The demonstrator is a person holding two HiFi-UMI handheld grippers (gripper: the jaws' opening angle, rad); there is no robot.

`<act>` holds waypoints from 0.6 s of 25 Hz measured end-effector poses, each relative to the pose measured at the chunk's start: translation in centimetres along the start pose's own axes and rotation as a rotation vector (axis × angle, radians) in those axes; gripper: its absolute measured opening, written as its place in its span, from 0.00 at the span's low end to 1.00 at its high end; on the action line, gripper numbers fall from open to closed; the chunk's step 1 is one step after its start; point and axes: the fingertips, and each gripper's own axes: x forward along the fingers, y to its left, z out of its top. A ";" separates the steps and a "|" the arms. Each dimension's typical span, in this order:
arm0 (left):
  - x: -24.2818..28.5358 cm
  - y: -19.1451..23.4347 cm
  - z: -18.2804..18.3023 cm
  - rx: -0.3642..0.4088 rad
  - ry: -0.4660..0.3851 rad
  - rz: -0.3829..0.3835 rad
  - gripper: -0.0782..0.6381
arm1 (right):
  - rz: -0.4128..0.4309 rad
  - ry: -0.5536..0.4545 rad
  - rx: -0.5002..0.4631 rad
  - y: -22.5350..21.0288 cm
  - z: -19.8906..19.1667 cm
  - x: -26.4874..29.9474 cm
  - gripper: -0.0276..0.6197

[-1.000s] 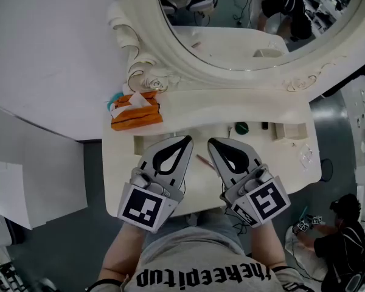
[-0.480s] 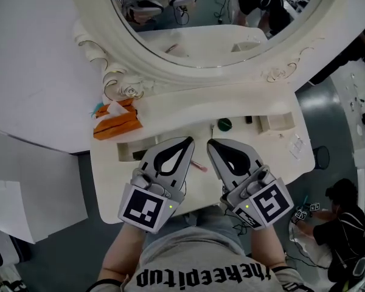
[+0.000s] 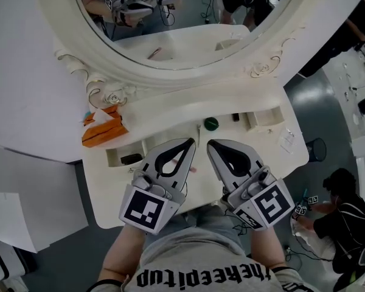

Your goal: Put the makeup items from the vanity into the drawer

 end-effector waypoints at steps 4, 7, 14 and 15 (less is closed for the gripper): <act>0.7 -1.2 0.2 0.001 -0.001 -0.012 0.16 | -0.005 -0.005 0.001 -0.6 0.2 -1.0 0.06; 1.0 -1.8 0.2 0.004 0.001 -0.020 0.16 | -0.012 -0.011 -0.001 -0.9 0.2 -1.6 0.06; 1.7 -2.8 0.3 0.008 0.003 -0.030 0.15 | -0.022 -0.011 -0.001 -1.6 0.2 -2.6 0.06; 1.8 -2.9 0.3 0.008 0.004 -0.031 0.15 | -0.022 -0.011 -0.001 -1.7 0.2 -2.7 0.06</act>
